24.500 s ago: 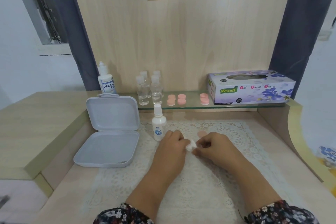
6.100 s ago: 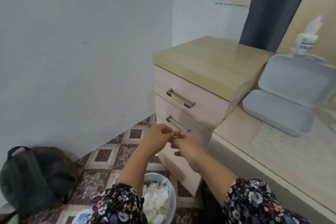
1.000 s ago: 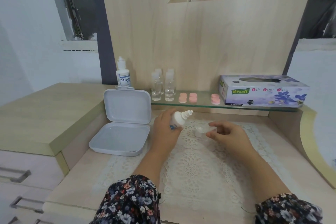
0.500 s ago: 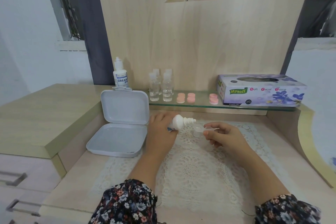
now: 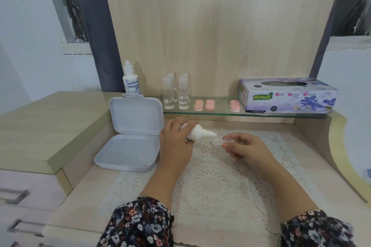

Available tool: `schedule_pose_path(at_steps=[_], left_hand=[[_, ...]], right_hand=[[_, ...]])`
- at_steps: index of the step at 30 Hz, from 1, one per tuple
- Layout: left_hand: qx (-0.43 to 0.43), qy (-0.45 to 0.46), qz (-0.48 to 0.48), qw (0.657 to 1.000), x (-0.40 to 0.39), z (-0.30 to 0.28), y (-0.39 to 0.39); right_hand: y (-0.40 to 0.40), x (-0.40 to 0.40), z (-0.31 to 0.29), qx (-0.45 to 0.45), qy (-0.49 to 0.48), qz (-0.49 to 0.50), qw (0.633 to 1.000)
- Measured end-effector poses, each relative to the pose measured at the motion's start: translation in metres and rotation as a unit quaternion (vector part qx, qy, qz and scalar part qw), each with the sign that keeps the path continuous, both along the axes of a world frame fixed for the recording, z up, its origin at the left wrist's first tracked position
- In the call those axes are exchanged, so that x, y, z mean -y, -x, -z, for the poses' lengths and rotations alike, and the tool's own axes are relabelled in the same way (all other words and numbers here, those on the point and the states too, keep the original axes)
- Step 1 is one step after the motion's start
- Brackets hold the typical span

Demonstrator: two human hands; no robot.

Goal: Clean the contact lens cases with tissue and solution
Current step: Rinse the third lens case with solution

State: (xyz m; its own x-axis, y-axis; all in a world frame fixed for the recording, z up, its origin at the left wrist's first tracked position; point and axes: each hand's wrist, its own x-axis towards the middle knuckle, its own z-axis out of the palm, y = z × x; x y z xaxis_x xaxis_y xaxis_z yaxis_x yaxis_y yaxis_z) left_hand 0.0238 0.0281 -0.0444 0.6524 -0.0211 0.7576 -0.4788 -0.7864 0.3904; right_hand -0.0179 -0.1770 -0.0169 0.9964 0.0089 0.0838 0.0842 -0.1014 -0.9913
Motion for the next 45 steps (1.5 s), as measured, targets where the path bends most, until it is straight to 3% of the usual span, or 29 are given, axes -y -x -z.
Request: schedule_pose_path(at_steps=[19,21,23,26,31,38,45], left_hand=[[0.057,0.001,-0.001,0.998,-0.002,0.001,0.0],[0.023,0.015,0.023,0.999,-0.001,0.0,0.001],[-0.086,0.075,0.059,0.992,0.001,-0.002,0.004],[-0.222,0.217,0.086,0.947,0.004,-0.008,0.008],[-0.266,0.387,0.2,0.86,0.002,-0.024,0.019],[-0.372,0.573,0.335,0.649,0.0,-0.028,0.018],[-0.359,0.663,0.284,0.592,0.003,-0.031,0.02]], right_hand=[[0.002,0.0,0.001,-0.005,0.001,-0.004,1.0],[0.001,0.0,0.001,-0.005,-0.001,-0.005,1.0],[0.001,0.0,0.001,-0.004,-0.004,-0.006,1.0],[0.0,0.001,0.001,-0.003,-0.006,-0.003,1.0],[-0.001,0.001,0.003,0.0,-0.005,0.0,1.0],[-0.002,0.001,0.003,0.0,-0.007,0.005,1.0],[-0.001,0.002,0.003,0.002,-0.008,0.009,1.0]])
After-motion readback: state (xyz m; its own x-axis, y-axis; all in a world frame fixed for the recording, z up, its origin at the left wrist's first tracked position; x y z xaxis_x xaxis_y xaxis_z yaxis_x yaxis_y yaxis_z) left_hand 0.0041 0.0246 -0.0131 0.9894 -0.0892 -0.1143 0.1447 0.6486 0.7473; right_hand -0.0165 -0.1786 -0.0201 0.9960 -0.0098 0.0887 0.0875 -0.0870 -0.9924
